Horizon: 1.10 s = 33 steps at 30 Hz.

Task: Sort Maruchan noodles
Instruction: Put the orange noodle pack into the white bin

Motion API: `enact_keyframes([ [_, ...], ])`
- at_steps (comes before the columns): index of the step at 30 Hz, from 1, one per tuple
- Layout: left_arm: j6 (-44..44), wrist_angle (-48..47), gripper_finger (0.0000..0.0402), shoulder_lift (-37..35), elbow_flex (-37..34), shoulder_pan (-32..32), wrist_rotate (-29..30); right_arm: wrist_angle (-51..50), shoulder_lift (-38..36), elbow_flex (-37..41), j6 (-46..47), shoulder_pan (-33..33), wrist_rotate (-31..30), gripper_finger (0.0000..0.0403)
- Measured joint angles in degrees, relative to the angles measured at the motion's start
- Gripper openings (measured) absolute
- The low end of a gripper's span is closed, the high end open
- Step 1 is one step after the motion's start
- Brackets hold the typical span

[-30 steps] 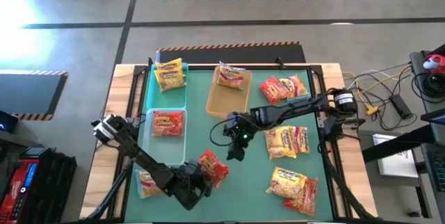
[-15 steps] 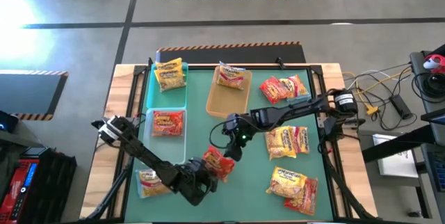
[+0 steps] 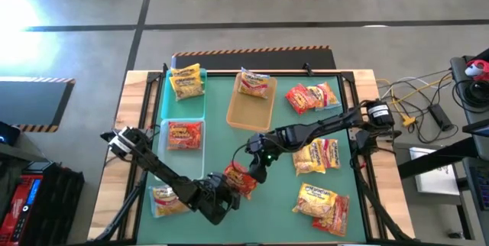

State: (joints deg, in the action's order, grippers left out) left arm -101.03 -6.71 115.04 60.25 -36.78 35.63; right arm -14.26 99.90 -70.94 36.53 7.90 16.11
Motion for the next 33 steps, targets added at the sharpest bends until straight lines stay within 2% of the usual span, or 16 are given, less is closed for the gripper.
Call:
enact_keyframes([
  [12, -0.24, 0.37, 0.0059, 0.02, -0.02, 0.15, -0.12, 6.26, 5.05, 0.04, 0.56, 2.32, -1.19, 0.0192],
  [23, -0.25, 0.59, 0.0059, 0.02, -0.02, 0.29, -0.2, 6.45, 5.87, 0.02, 0.0, 2.45, -1.78, 0.0189],
  [27, -0.24, 0.73, 0.0059, 0.02, -0.02, 0.29, -0.19, 6.48, 6.93, 0.02, 0.02, 2.81, -2.27, 0.017],
  [33, 0.58, 1.58, 0.0059, -0.73, -0.15, 0.29, -0.1, 6.25, 6.92, 0.02, -0.13, 3.23, -2.63, 0.0116],
])
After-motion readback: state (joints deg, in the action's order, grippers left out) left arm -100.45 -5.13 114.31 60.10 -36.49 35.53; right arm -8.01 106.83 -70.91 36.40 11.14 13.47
